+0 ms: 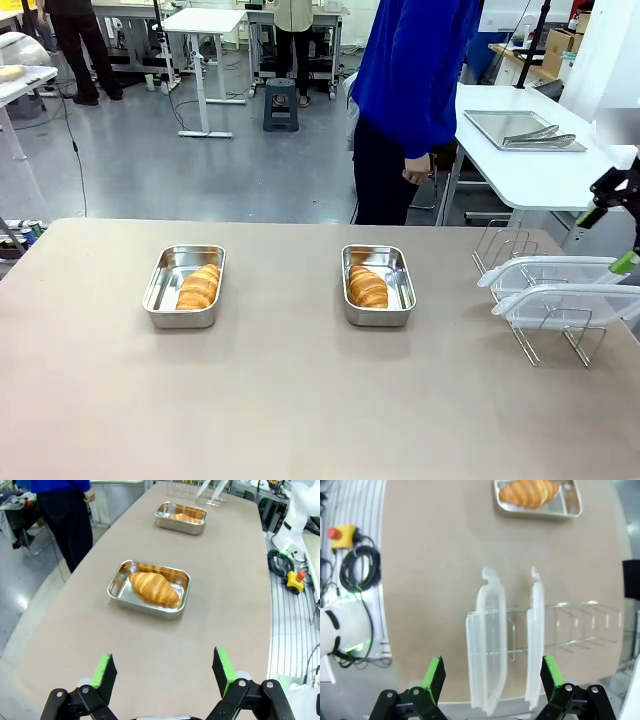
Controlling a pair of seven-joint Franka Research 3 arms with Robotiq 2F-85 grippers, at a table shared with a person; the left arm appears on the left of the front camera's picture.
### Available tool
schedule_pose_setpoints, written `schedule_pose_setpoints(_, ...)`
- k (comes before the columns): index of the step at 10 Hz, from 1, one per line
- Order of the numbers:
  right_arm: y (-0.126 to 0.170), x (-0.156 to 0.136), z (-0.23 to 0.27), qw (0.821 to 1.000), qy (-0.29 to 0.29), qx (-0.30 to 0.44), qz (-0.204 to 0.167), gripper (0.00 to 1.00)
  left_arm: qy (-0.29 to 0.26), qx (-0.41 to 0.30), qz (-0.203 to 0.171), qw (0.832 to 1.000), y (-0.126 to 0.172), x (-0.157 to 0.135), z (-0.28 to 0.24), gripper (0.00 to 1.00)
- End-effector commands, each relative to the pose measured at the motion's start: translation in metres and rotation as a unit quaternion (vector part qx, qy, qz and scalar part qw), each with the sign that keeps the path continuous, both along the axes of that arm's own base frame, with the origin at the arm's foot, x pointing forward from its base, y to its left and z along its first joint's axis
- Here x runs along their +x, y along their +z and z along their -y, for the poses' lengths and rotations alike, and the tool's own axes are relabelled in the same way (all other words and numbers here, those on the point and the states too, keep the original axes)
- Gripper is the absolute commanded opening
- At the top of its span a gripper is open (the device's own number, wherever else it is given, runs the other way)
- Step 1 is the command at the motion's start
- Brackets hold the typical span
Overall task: Place the bread in airtight containers.
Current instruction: Pick up one Airtight Container lid and hand it to the human.
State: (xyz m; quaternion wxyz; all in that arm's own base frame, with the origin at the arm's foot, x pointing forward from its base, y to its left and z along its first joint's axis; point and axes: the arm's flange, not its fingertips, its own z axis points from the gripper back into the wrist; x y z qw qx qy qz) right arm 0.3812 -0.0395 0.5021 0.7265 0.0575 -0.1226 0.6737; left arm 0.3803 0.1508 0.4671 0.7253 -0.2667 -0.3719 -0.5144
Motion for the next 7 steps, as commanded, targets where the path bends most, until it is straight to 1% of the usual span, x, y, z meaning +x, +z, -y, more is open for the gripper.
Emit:
schedule_pose_setpoints(1, -0.015, -0.012, -0.009, 0.998, -0.034, -0.046, -0.008, 1.00, -0.006, 0.000, 0.009, 1.000, -0.001, -0.001, -0.001, 1.00)
schedule_pose_setpoints(4, -0.036, -0.017, -0.014, 0.997, -0.038, -0.071, -0.008, 1.00, -0.006, 0.000, 0.009, 1.000, -0.001, -0.001, -0.001, 1.00)
schedule_pose_setpoints(7, -0.055, -0.015, -0.019, 0.996, -0.033, -0.077, -0.015, 1.00, -0.006, 0.000, 0.009, 1.000, -0.001, -0.001, -0.001, 1.00)
